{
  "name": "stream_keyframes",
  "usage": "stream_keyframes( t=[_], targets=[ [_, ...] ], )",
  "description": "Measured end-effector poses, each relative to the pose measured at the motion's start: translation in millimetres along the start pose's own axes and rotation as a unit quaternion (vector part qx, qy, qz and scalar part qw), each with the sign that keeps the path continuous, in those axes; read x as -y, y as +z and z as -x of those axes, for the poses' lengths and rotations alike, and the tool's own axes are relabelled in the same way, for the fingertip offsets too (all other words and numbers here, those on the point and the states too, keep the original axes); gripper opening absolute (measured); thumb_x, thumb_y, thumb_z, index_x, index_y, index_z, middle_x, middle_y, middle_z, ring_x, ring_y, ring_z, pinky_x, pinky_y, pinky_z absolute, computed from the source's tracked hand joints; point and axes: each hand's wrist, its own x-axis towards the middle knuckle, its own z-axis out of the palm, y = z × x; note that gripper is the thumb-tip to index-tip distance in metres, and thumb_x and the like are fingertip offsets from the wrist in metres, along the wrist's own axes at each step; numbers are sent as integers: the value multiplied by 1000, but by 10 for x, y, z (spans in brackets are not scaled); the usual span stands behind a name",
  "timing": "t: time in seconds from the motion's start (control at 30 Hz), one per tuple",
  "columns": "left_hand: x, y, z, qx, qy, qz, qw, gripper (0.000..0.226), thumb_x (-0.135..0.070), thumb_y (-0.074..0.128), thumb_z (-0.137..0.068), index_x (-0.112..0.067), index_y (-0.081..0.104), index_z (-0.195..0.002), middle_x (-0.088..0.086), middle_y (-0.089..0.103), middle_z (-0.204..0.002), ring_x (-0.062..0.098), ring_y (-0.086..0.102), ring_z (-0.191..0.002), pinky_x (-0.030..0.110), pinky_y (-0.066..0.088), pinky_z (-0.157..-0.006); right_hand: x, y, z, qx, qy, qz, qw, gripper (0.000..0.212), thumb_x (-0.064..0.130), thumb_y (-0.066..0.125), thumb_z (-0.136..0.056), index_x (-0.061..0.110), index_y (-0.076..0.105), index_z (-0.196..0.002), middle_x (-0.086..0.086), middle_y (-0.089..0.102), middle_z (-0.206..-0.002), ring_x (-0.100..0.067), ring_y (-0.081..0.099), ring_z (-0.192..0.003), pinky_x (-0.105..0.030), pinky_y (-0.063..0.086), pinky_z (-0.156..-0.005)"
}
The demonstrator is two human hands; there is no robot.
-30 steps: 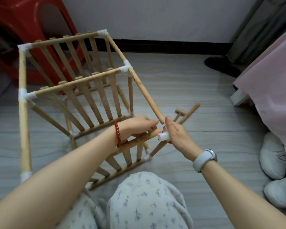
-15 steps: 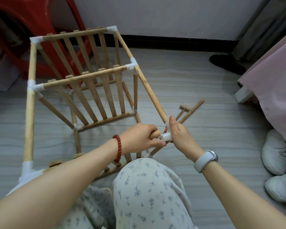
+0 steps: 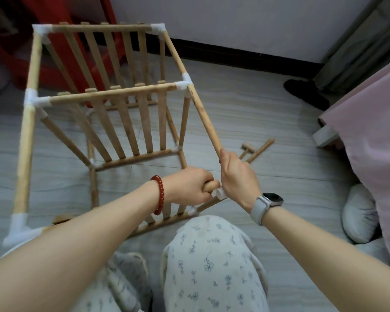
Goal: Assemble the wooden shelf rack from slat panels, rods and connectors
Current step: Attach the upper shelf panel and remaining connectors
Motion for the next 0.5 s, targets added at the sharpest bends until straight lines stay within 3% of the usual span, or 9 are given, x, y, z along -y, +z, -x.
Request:
stream_keyframes(
  t=[0.07,0.1,0.17,0.3,0.4,0.5],
  targets=[
    [9,2,18,-4,-1,0,1000,20,-19,56,-87,-16,45,-70,-3,50,-68,9,45,-62,17,30,-52,-19,-20,24,7,-45,37,998,27,25,22,-102,10,43,-108,0,53,-79,-28,54,-67,-33,34,-50],
    [22,0,23,-5,0,4,1000,20,-18,55,-88,-15,45,-71,-2,51,-68,9,45,-62,17,31,-52,-26,-27,28,8,-64,69,996,30,32,18,-102,13,42,-101,5,48,-68,-23,48,-57,-31,25,-46],
    [35,8,23,0,4,12,1000,16,-18,54,-88,-13,48,-73,0,53,-71,10,46,-64,18,33,-53,-45,-52,34,2,-92,93,991,32,40,14,-100,18,36,-92,6,44,-59,-22,41,-50,-34,22,-46],
    [46,28,-3,-2,6,26,1000,15,-18,51,-90,-5,57,-88,5,58,-79,12,48,-68,17,34,-53,-42,-55,-25,13,-112,109,988,32,43,12,-98,20,33,-89,6,45,-57,-21,42,-50,-35,24,-50],
    [77,37,-32,-1,-3,34,999,13,-17,51,-90,-6,55,-84,0,53,-74,7,44,-64,14,29,-49,6,76,-73,0,-73,63,995,35,45,15,-99,20,37,-88,4,47,-58,-18,44,-51,-33,20,-46],
    [82,70,-33,-8,-2,40,999,15,-19,52,-90,-6,55,-84,0,52,-74,7,43,-64,14,30,-50,-20,95,-84,-2,-38,49,998,39,46,15,-99,17,40,-89,0,52,-62,-26,50,-58,-36,27,-48]
  ],
)
